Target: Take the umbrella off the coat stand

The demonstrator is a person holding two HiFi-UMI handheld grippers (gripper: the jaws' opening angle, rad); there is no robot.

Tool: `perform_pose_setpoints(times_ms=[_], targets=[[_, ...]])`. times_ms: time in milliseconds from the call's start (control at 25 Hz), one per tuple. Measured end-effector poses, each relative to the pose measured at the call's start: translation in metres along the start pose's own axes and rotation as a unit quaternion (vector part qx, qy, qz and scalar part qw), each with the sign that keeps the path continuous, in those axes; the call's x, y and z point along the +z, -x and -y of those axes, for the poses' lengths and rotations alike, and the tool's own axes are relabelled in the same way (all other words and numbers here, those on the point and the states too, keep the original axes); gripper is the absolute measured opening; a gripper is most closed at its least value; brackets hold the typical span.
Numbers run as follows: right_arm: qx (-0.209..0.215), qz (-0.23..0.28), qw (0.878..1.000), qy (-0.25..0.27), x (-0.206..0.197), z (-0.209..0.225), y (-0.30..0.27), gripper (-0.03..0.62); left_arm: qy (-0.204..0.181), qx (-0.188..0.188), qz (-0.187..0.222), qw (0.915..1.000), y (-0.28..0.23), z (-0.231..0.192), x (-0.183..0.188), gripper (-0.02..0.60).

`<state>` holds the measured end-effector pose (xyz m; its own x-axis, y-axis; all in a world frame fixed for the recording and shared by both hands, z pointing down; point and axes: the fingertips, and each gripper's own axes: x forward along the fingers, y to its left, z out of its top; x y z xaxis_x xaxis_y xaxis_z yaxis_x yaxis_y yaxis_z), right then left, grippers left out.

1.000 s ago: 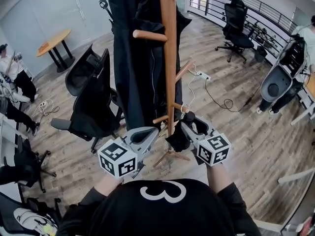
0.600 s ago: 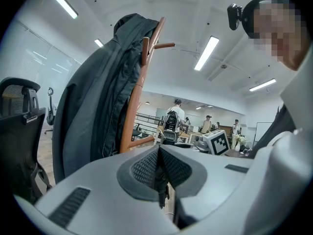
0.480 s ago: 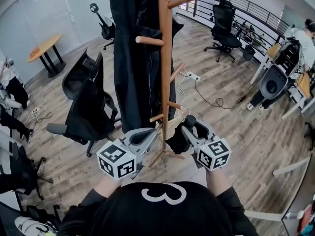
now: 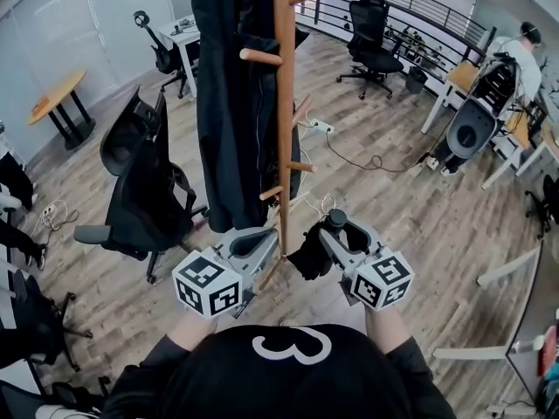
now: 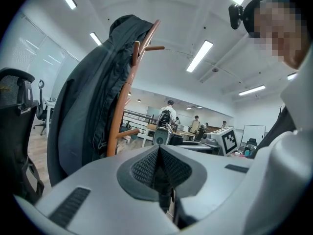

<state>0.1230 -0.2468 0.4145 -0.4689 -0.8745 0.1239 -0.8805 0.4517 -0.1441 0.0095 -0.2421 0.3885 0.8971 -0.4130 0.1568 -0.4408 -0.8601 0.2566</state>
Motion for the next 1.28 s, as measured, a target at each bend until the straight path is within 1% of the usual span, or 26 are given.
perform_pose_setpoints(times_ms=[240,480,840,1000,1280], targets=[[-0.002,0.008,1.0,0.006,-0.007,-0.036,0.028,0.198,0.002,-0.024,-0.007,0.9997,0.02,0.021,-0.017,0.017],[-0.005,0.015,1.0,-0.007,-0.018,-0.067,0.053,0.198,-0.002,-0.04,-0.012,0.9991,0.045,0.041,-0.033,0.017],[-0.005,0.03,1.0,-0.005,-0.024,-0.102,0.08,0.198,-0.003,-0.046,-0.016,0.9988,0.072,0.061,-0.049,0.017],[-0.008,0.028,1.0,-0.001,-0.032,-0.115,0.082,0.198,0.005,-0.044,-0.025,0.9987,0.08,0.057,-0.061,0.017],[-0.012,0.025,1.0,-0.006,-0.041,-0.129,0.092,0.198,0.012,-0.043,-0.026,0.9986,0.09,0.062,-0.072,0.017]])
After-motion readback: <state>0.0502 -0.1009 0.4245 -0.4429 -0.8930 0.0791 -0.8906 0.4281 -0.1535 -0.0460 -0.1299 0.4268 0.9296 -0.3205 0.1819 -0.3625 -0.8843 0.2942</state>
